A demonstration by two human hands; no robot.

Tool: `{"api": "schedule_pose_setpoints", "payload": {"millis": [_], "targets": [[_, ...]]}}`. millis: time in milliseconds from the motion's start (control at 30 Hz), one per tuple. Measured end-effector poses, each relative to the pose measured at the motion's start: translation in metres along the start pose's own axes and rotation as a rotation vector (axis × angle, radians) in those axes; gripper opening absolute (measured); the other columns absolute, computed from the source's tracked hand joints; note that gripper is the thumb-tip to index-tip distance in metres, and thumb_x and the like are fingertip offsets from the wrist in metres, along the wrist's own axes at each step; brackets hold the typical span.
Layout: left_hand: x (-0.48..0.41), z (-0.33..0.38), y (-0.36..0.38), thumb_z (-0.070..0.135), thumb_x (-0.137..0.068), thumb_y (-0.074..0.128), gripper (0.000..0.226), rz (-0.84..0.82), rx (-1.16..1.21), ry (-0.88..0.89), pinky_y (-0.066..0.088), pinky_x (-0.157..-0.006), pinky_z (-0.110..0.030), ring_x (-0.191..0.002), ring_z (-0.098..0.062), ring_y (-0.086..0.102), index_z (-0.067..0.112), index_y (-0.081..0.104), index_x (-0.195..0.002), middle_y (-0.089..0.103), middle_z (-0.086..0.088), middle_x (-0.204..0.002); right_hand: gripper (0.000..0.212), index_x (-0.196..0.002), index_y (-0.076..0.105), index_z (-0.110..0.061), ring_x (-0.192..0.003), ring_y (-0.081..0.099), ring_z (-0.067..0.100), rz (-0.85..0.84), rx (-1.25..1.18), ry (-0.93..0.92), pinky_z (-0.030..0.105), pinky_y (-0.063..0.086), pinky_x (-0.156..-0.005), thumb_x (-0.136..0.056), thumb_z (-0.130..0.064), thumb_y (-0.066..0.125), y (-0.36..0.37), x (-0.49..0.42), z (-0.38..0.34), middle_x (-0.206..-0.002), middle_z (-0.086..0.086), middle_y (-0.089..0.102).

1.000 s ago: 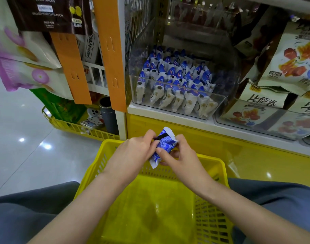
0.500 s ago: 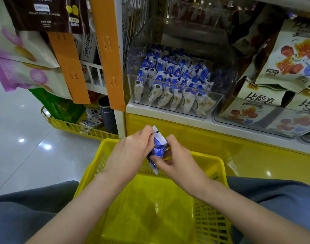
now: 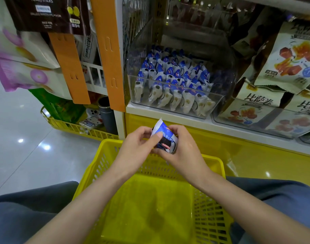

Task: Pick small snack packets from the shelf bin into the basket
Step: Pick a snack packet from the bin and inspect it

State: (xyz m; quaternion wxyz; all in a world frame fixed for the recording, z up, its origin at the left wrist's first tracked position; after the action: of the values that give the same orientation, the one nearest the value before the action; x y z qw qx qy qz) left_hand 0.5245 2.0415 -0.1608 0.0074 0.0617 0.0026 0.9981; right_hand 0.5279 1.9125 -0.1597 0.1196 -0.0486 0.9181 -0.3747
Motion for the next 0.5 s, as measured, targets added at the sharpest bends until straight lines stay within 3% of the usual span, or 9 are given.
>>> {"api": "schedule_pose_setpoints", "payload": {"millis": [67, 167, 233, 300, 400, 500], "targets": [[-0.002, 0.001, -0.006, 0.013, -0.092, 0.053, 0.013, 0.073, -0.062, 0.03, 0.053, -0.065, -0.025, -0.066, -0.006, 0.062, 0.012, 0.06, -0.081, 0.066, -0.004, -0.078, 0.06, -0.116, 0.05, -0.016, -0.104, 0.051, 0.015, -0.029, 0.01, -0.04, 0.033, 0.043, -0.089, -0.068, -0.038, 0.078, 0.0, -0.001, -0.003, -0.111, -0.002, 0.054], [-0.006, 0.003, -0.017, 0.013, -0.094, 0.05, 0.017, 0.143, -0.056, 0.047, 0.055, -0.061, -0.022, -0.061, -0.006, 0.064, 0.009, 0.062, -0.083, 0.067, -0.006, -0.074, 0.03, -0.108, 0.051, -0.025, -0.096, 0.054, 0.004, -0.1, -0.272, 0.042, 0.013, 0.042, -0.082, -0.083, -0.027, 0.066, 0.001, -0.005, -0.004, -0.107, -0.004, 0.059], [-0.007, 0.005, -0.022, 0.013, -0.094, 0.051, 0.016, 0.166, -0.052, 0.068, 0.054, -0.057, -0.016, -0.059, -0.002, 0.065, 0.009, 0.064, -0.085, 0.069, -0.002, -0.073, 0.011, -0.102, 0.056, -0.02, -0.08, 0.058, -0.004, -0.162, -0.434, 0.117, 0.01, 0.047, -0.072, -0.091, -0.018, 0.055, 0.001, -0.009, -0.003, -0.094, -0.006, 0.063], [-0.007, 0.007, -0.025, 0.013, -0.094, 0.051, 0.016, 0.177, -0.057, 0.076, 0.052, -0.056, -0.013, -0.06, -0.001, 0.066, 0.012, 0.065, -0.085, 0.07, 0.002, -0.071, 0.011, -0.096, 0.06, -0.016, -0.066, 0.06, -0.005, -0.218, -0.534, 0.164, 0.014, 0.051, -0.06, -0.093, -0.011, 0.051, 0.002, -0.011, -0.003, -0.083, -0.006, 0.063], [-0.007, 0.008, -0.028, 0.014, -0.093, 0.053, 0.017, 0.169, 0.068, 0.022, 0.052, -0.056, -0.015, -0.063, -0.004, 0.068, 0.013, 0.067, -0.083, 0.072, 0.004, -0.066, 0.014, -0.096, 0.062, -0.015, -0.065, 0.062, -0.003, -0.244, -0.604, 0.136, 0.014, 0.052, -0.057, -0.091, -0.007, 0.053, -0.001, -0.014, -0.005, -0.083, -0.004, 0.066], [-0.007, 0.009, -0.029, 0.021, -0.09, 0.057, 0.015, 0.163, 0.224, -0.051, 0.054, -0.06, -0.018, -0.068, -0.009, 0.07, 0.01, 0.066, -0.085, 0.074, -0.001, -0.074, 0.015, -0.095, 0.063, -0.015, -0.064, 0.063, 0.0, -0.223, -0.693, 0.147, 0.015, 0.052, -0.055, -0.091, -0.007, 0.052, -0.002, -0.014, -0.006, -0.082, -0.001, 0.067]]}}
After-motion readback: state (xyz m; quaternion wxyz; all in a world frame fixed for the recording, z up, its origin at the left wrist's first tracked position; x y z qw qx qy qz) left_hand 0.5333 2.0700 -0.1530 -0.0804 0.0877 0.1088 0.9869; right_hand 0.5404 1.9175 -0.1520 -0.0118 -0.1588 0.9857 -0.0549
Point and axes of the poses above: each hand's wrist, its own x-axis away from the middle knuckle, its own y-axis out of the palm, z = x × y, the point moved 4 cm from there along -x, towards the middle knuckle
